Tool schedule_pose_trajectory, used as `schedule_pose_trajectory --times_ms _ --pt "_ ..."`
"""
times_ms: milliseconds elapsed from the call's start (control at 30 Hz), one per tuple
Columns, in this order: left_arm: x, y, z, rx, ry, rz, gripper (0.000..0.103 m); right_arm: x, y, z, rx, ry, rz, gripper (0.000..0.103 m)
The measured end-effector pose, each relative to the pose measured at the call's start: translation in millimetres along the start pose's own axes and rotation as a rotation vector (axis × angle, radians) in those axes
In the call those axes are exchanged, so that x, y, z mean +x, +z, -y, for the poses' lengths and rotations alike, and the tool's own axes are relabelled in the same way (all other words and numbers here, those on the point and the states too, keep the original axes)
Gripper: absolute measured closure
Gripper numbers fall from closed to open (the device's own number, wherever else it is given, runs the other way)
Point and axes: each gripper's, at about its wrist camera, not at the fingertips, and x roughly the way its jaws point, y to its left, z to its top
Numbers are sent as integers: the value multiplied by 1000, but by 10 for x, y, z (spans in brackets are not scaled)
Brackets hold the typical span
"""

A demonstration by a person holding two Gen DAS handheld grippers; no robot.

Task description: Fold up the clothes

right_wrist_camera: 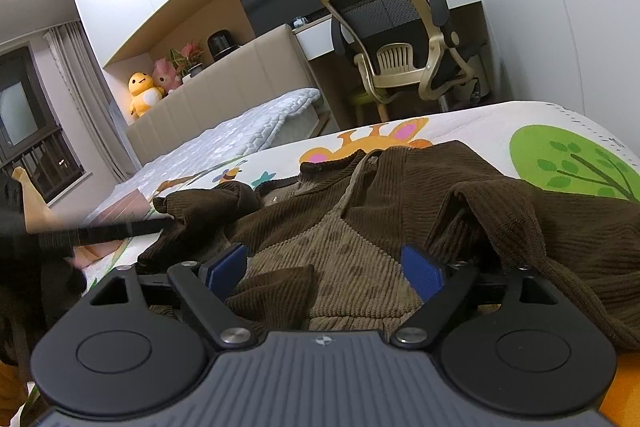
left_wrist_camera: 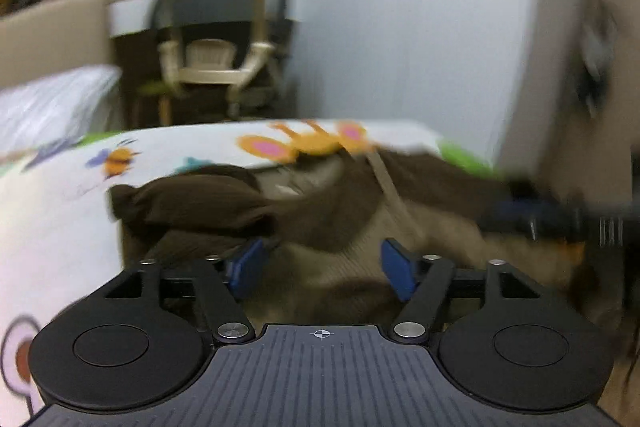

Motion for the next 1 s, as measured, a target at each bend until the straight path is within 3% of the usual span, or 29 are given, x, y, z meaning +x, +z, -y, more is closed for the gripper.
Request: schedule_pose_trajectory --times_ms 33,167,267,300,333,367,400,467,600,667,700,733,833,900,1000 --pt "-12 36 -86 -94 14 18 19 0 0 0 -1 0 0 17" --pt "92 164 -428 -408 76 47 19 0 -2 -1 -4 0 1 17" --pt "317 259 -524 -461 119 21 32 -7 -5 0 -6 0 2 17" --pt "409 303 -531 -448 138 4 45 -8 -6 0 -6 1 2 17" --pt "491 353 -515 -411 177 -5 67 -9 -7 -2 -8 1 3 17" --pt "565 407 -480 -354 233 -8 74 -9 -10 -4 -9 1 4 17" --pt "610 451 -448 -303 266 -3 79 -9 -12 -6 -10 2 4 17" --pt "645 542 -332 -227 257 20 87 -6 -11 2 -6 5 4 17" --pt "561 515 107 -17 92 30 88 -11 -3 38 18 9 2 17" --pt "507 447 315 83 8 21 82 -8 -3 40 21 8 1 17" --pt "477 359 389 120 -26 2 72 -6 -4 38 21 7 0 17" --pt "445 271 428 137 -50 -16 56 -5 -3 36 21 6 0 17" --pt "335 40 400 120 -86 -68 26 -1 6 44 27 2 -3 17" --pt "247 -58 324 109 -74 -90 19 -7 19 6 14 -25 -8 17" --pt "75 -156 215 115 -19 -89 9 -34 129 -244 -103 -40 -40 17"
